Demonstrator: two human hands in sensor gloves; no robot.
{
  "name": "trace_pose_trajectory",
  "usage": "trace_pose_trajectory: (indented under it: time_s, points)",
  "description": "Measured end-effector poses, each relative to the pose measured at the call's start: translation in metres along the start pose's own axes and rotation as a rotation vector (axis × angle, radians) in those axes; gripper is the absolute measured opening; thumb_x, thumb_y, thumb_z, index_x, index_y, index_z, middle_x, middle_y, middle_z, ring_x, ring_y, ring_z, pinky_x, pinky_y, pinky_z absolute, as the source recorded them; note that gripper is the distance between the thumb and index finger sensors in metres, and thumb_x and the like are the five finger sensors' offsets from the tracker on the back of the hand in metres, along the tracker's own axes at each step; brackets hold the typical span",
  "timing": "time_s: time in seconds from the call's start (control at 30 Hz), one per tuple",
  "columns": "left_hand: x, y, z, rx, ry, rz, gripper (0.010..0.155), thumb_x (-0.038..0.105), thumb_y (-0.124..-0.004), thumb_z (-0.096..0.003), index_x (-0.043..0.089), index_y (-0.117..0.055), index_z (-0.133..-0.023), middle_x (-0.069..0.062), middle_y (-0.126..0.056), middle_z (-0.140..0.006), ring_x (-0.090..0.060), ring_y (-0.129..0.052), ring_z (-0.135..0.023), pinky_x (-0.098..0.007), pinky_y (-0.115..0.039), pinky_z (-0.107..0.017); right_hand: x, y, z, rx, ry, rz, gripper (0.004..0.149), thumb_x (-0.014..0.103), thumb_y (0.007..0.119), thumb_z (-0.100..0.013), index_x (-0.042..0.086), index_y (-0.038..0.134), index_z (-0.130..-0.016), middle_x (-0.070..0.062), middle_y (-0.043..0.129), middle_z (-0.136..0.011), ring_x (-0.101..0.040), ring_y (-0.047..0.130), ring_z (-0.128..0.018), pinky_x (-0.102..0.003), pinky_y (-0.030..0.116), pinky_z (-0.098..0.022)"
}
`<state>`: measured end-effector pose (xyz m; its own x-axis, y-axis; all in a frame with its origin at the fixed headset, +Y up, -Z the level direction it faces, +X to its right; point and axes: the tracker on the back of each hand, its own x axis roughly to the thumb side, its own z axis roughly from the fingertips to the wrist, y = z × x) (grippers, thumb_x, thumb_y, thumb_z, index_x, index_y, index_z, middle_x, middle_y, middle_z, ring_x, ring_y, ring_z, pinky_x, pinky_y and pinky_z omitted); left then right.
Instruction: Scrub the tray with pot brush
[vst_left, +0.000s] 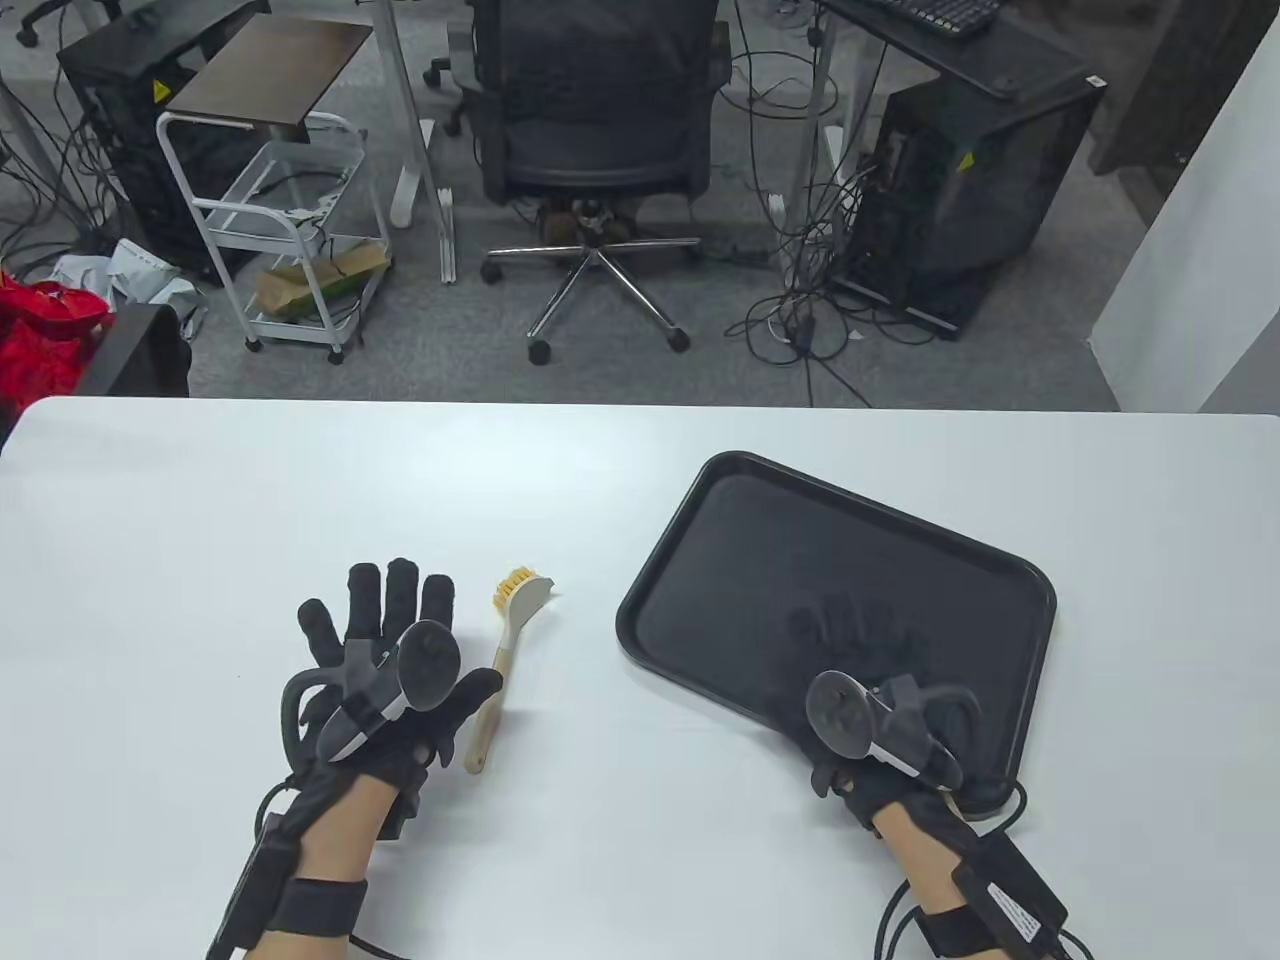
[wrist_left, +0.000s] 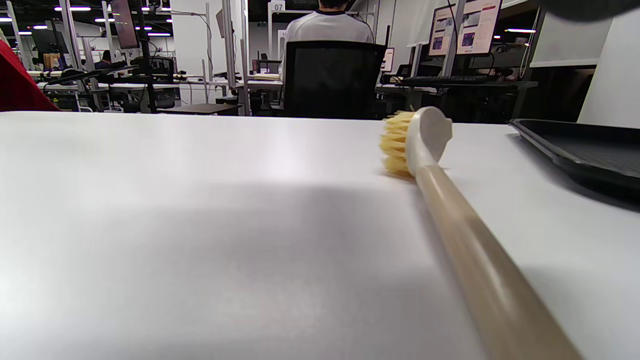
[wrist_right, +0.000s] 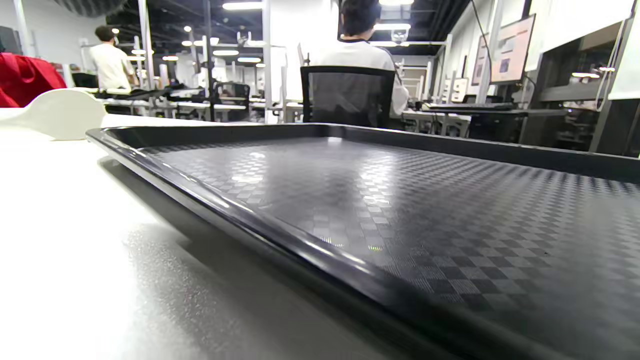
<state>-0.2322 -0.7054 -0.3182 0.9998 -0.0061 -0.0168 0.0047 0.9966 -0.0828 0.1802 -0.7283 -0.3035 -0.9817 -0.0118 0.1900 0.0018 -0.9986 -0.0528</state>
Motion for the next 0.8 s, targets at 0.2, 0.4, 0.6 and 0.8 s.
trace_pose_trajectory:
  time_s: [0.2, 0.4, 0.6, 0.8]
  points:
    - [0.0, 0.0, 0.001, -0.007, 0.019, 0.001, 0.103, 0.083, -0.066, -0.0366, 0.029, -0.013, -0.108, -0.002, -0.008, -0.118, -0.038, -0.015, -0.115, -0.074, -0.016, -0.077, -0.002, -0.004, -0.001, -0.011, 0.005, -0.027, 0.083, 0.073, 0.059, -0.044, 0.033, 0.025, -0.109, -0.007, 0.019, -0.121, -0.05, 0.021, -0.11, -0.075, 0.031, -0.071]
    - [0.002, -0.016, -0.006, -0.067, 0.036, -0.003, 0.105, 0.082, -0.069, -0.036, 0.024, -0.02, -0.108, -0.005, -0.022, -0.119, -0.041, -0.033, -0.113, -0.069, -0.032, -0.078, -0.007, 0.0, -0.002, 0.012, 0.025, -0.035, 0.083, 0.073, 0.059, -0.045, 0.032, 0.025, -0.109, -0.008, 0.02, -0.121, -0.05, 0.022, -0.109, -0.075, 0.031, -0.071]
    - [0.004, -0.04, -0.014, -0.194, 0.074, -0.012, 0.103, 0.084, -0.067, -0.0345, 0.022, -0.031, -0.108, -0.008, -0.037, -0.115, -0.044, -0.065, -0.098, -0.066, -0.053, -0.073, -0.009, -0.001, -0.003, 0.009, 0.031, -0.042, 0.083, 0.073, 0.059, -0.044, 0.032, 0.025, -0.109, -0.007, 0.02, -0.122, -0.049, 0.021, -0.11, -0.075, 0.03, -0.071]
    - [0.026, -0.055, -0.014, -0.239, 0.093, -0.029, 0.093, 0.082, -0.071, -0.0339, 0.019, -0.053, -0.101, -0.008, -0.054, -0.105, -0.034, -0.079, -0.082, -0.062, -0.062, -0.068, -0.011, 0.003, -0.004, 0.025, 0.038, -0.046, 0.083, 0.073, 0.059, -0.044, 0.032, 0.025, -0.109, -0.007, 0.021, -0.121, -0.05, 0.021, -0.11, -0.075, 0.03, -0.071]
